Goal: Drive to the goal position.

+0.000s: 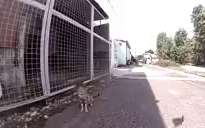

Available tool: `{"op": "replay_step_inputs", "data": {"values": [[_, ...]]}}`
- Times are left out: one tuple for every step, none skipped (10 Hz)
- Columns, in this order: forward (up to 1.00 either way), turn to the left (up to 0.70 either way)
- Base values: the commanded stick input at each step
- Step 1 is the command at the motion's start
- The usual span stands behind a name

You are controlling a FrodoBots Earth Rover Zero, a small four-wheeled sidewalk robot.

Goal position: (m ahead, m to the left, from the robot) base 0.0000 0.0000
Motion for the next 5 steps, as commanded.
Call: {"op": "replay_step_inputs", "data": {"values": [[0.0, 0.0], [0.0, 0.0], [0.0, 0.0], [0.0, 0.0], [0.0, 0.0]]}}
